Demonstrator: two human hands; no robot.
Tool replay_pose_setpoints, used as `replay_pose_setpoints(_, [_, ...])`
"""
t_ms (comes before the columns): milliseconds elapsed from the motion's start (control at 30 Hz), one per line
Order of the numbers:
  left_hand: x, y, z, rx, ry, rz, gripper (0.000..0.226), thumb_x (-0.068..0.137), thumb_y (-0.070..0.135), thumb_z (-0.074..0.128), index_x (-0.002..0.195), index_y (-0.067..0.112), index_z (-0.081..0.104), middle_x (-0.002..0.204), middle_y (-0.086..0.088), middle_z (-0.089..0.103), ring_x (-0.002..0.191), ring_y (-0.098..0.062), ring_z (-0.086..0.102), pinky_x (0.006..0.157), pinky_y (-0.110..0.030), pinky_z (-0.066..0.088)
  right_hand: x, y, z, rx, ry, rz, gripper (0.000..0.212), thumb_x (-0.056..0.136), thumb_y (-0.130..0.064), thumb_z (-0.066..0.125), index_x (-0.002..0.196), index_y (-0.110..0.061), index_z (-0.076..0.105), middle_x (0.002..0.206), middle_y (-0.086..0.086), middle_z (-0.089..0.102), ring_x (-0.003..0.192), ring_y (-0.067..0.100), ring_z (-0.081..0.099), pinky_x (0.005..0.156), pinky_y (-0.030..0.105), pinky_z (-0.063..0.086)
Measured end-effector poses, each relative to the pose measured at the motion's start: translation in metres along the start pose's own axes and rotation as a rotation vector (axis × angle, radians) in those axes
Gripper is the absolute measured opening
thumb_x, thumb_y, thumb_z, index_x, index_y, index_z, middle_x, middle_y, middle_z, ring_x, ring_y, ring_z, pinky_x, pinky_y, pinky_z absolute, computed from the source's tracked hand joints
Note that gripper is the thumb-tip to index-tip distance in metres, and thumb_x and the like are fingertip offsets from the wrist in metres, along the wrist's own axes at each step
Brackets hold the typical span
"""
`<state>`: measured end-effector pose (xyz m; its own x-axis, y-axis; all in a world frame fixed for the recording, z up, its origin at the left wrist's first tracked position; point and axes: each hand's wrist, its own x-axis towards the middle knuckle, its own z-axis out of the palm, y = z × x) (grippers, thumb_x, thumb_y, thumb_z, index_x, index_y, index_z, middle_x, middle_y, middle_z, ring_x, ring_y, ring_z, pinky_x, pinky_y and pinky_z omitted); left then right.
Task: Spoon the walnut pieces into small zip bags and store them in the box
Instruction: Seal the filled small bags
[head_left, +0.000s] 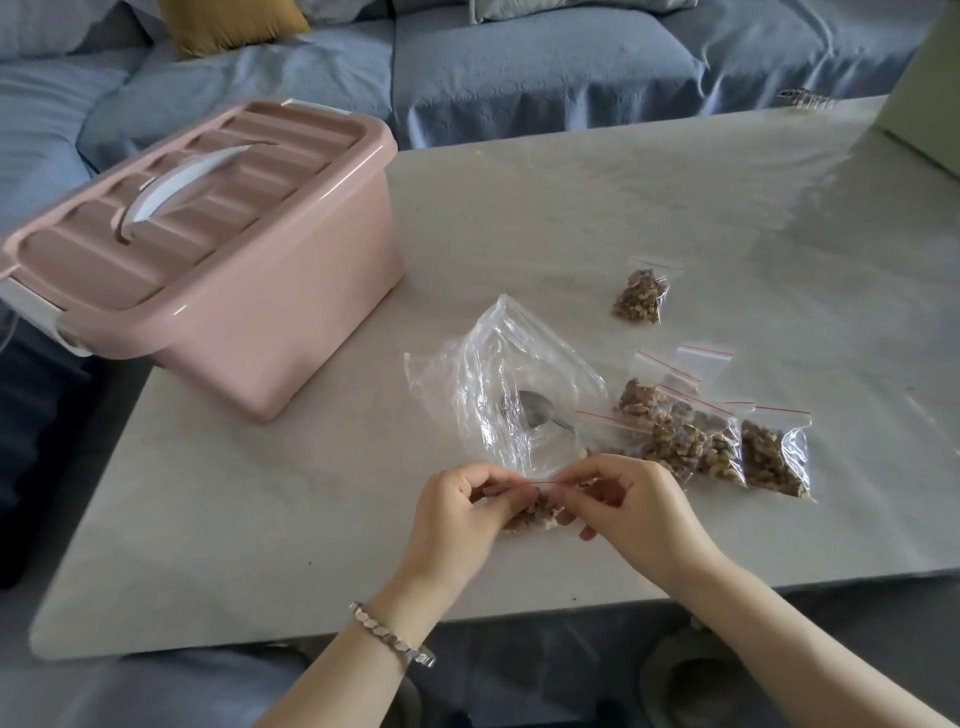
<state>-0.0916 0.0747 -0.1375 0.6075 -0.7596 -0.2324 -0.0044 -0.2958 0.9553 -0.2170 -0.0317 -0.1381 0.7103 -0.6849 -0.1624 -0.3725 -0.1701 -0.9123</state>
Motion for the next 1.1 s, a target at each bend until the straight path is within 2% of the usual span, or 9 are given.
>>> replay_pose_setpoints(67, [0.0, 0.0, 0.0, 0.007, 0.002, 0.003, 0.025, 0.074, 0.004, 0.074, 0.062, 0.026, 0.072, 0.066, 0.002, 0.072, 0.062, -0.009, 0.065, 0.066, -0.027, 0.054, 0.0, -0.001, -0.002, 0.004, -0.014, -0.01, 0.003, 0.077, -0.019, 0.073, 0.08, -0.018, 0.073, 0.064, -0.001, 0.07, 0.052, 0.013, 0.064, 0.055, 0.023, 0.054])
replay_pose_setpoints(200, [0.0, -0.001, -0.001, 0.009, -0.002, -0.006, 0.022, 0.074, 0.003, 0.074, 0.065, 0.023, 0.073, 0.069, -0.002, 0.073, 0.065, -0.013, 0.066, 0.071, -0.035, 0.055, -0.001, 0.001, -0.001, 0.061, -0.016, -0.039, 0.005, 0.076, -0.01, 0.072, 0.075, -0.014, 0.073, 0.061, 0.0, 0.069, 0.048, 0.005, 0.059, 0.05, 0.015, 0.049])
replay_pose_setpoints(333, [0.0, -0.003, -0.002, -0.031, -0.019, -0.039, 0.016, 0.074, 0.001, 0.073, 0.068, 0.016, 0.075, 0.073, -0.012, 0.073, 0.067, -0.019, 0.067, 0.071, -0.038, 0.057, 0.0, 0.006, 0.002, 0.033, 0.026, -0.105, 0.007, 0.075, -0.006, 0.073, 0.072, -0.012, 0.072, 0.064, -0.001, 0.065, 0.053, 0.011, 0.059, 0.049, 0.019, 0.05])
replay_pose_setpoints(433, [-0.001, -0.001, -0.002, -0.057, -0.024, -0.058, 0.012, 0.073, -0.001, 0.073, 0.07, 0.011, 0.074, 0.072, -0.013, 0.073, 0.064, -0.016, 0.066, 0.066, -0.03, 0.057, 0.001, 0.01, 0.003, -0.04, 0.043, -0.169, 0.004, 0.076, -0.01, 0.073, 0.074, -0.013, 0.072, 0.068, -0.007, 0.064, 0.057, 0.013, 0.06, 0.053, 0.026, 0.053])
replay_pose_setpoints(533, [0.0, 0.002, -0.001, -0.066, 0.002, -0.067, 0.016, 0.072, -0.001, 0.074, 0.066, 0.014, 0.073, 0.065, -0.008, 0.071, 0.059, -0.015, 0.065, 0.061, -0.025, 0.056, 0.002, 0.01, 0.003, -0.122, 0.039, -0.195, 0.005, 0.079, -0.018, 0.071, 0.077, -0.022, 0.07, 0.072, -0.018, 0.063, 0.064, 0.008, 0.06, 0.059, 0.022, 0.051])
replay_pose_setpoints(667, [-0.001, 0.005, 0.0, -0.055, -0.028, -0.059, 0.02, 0.072, -0.001, 0.074, 0.066, 0.018, 0.073, 0.064, -0.002, 0.071, 0.06, -0.013, 0.066, 0.061, -0.022, 0.055, 0.001, 0.01, 0.004, -0.18, 0.003, -0.273, 0.007, 0.079, -0.02, 0.071, 0.083, -0.026, 0.069, 0.075, -0.019, 0.061, 0.069, 0.006, 0.06, 0.062, 0.014, 0.048])
replay_pose_setpoints(800, [-0.003, 0.006, -0.001, -0.022, -0.067, -0.022, 0.025, 0.072, 0.002, 0.074, 0.066, 0.025, 0.075, 0.068, -0.006, 0.073, 0.065, -0.019, 0.068, 0.066, -0.03, 0.058, 0.002, 0.01, 0.003, -0.201, 0.026, -0.351, 0.005, 0.077, -0.025, 0.068, 0.078, -0.021, 0.07, 0.073, -0.019, 0.059, 0.068, 0.005, 0.058, 0.061, 0.016, 0.047])
replay_pose_setpoints(900, [-0.005, 0.01, -0.006, -0.048, -0.075, -0.021, 0.02, 0.072, 0.002, 0.073, 0.069, 0.022, 0.077, 0.071, -0.011, 0.073, 0.067, -0.025, 0.068, 0.069, -0.036, 0.059, 0.003, 0.008, 0.003, -0.207, 0.043, -0.371, 0.008, 0.077, -0.026, 0.064, 0.075, -0.02, 0.07, 0.071, -0.02, 0.058, 0.067, 0.005, 0.057, 0.061, 0.019, 0.047])
replay_pose_setpoints(1100, [-0.004, 0.013, -0.018, -0.096, -0.008, -0.082, 0.02, 0.069, -0.009, 0.072, 0.062, 0.01, 0.074, 0.06, -0.007, 0.07, 0.057, -0.015, 0.066, 0.058, -0.022, 0.056, 0.003, 0.008, 0.002, -0.19, 0.047, -0.36, 0.012, 0.077, -0.026, 0.063, 0.075, -0.017, 0.071, 0.068, -0.023, 0.058, 0.066, 0.002, 0.056, 0.061, 0.017, 0.045])
